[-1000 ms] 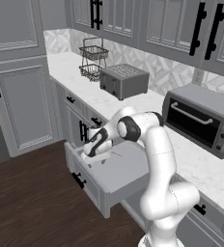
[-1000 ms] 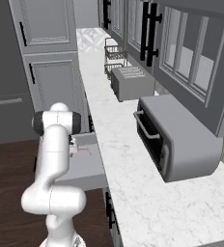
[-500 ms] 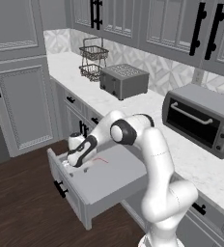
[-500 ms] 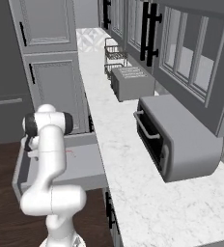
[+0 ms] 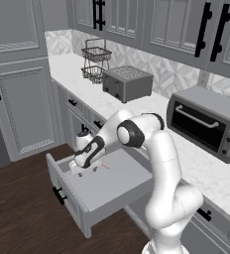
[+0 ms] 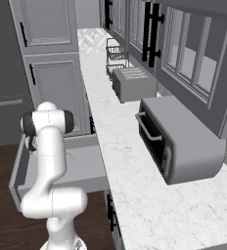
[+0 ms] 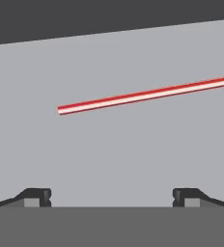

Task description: Take a straw from the drawer in front and place it inside the glass cup on the dining counter.

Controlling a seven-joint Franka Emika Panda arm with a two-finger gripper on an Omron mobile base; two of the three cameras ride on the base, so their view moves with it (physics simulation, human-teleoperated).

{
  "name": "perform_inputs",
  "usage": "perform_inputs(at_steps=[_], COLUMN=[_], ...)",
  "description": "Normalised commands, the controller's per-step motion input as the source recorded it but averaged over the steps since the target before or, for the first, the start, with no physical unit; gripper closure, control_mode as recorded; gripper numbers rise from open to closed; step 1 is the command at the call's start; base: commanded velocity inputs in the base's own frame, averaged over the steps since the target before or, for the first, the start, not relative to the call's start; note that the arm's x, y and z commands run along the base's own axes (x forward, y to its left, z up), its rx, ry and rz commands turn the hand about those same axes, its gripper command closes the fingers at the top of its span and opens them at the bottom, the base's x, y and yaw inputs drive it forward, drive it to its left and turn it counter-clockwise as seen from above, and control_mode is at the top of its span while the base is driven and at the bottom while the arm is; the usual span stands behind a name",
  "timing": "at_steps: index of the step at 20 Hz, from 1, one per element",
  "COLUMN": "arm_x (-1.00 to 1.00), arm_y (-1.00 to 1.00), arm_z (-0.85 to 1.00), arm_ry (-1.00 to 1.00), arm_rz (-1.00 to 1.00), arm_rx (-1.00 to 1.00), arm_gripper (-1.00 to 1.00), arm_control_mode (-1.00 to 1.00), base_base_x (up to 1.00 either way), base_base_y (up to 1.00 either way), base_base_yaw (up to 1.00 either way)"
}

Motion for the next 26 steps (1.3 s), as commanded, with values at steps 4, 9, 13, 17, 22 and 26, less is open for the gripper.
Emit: perform_inputs(at_steps=[4,9,13,17,22,26], arm_x=[0.45,0.53,0.39,0.36,0.08,0.0], arm_y=[-0.54,-0.36,-0.14,-0.13,-0.16,-0.2], arm_z=[0.0,0.0,-0.01,-0.12,-0.07,-0.11], arm_ry=[-0.08,-0.04,-0.01,0.0,0.03,0.06], arm_rz=[0.03,0.03,0.03,0.05,0.06,0.06], arm_rx=[0.0,0.0,0.0,0.0,0.0,0.0], arm_gripper=[-1.0,-1.0,-1.0,-1.0,-1.0,-1.0], arm_control_mode=[-1.0,-1.0,-1.0,-1.0,-1.0,-1.0], base_base_x=[0.0,0.0,0.0,0.0,0.0,0.0], base_base_y=[0.0,0.0,0.0,0.0,0.0,0.0], base_base_yaw=[0.0,0.0,0.0,0.0,0.0,0.0])
